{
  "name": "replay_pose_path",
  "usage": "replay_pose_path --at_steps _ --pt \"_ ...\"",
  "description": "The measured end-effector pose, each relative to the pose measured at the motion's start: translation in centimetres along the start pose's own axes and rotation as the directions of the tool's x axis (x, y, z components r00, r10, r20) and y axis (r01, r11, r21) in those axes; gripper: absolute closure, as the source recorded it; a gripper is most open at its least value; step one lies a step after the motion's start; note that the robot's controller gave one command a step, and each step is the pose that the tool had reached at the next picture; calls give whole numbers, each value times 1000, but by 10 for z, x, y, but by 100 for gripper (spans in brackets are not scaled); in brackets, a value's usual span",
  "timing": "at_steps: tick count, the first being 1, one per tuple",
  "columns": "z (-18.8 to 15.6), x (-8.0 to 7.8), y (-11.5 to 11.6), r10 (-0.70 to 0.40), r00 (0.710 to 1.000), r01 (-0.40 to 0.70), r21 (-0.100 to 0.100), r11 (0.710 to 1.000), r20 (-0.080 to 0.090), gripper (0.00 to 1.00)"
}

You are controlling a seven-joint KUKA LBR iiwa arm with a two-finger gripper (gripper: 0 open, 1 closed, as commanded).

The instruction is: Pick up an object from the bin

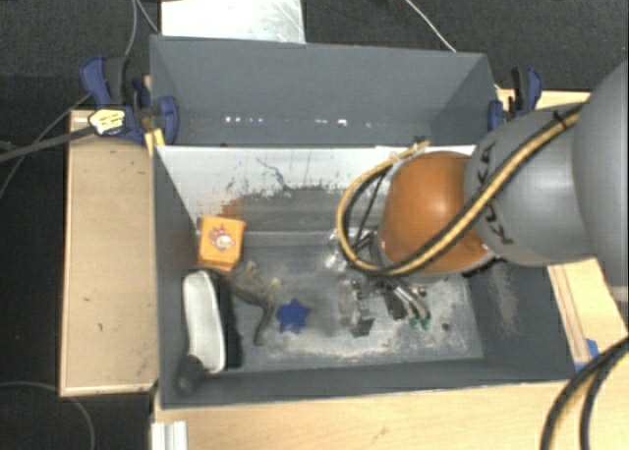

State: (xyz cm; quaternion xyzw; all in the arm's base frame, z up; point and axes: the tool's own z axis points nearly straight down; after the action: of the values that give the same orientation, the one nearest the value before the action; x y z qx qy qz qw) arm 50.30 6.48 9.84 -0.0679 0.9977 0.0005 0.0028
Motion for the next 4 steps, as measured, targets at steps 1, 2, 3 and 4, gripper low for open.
replay_pose_path --at_steps 1,2,3,4 --pt "-76 18 4 -131 991 131 0 991 4 0" --pt "-76 18 4 -130 991 130 0 991 3 0" --pt "-61 9 18 -242 970 242 1 970 5 0" --pt "-36 21 41 -400 916 400 -1 916 2 0"
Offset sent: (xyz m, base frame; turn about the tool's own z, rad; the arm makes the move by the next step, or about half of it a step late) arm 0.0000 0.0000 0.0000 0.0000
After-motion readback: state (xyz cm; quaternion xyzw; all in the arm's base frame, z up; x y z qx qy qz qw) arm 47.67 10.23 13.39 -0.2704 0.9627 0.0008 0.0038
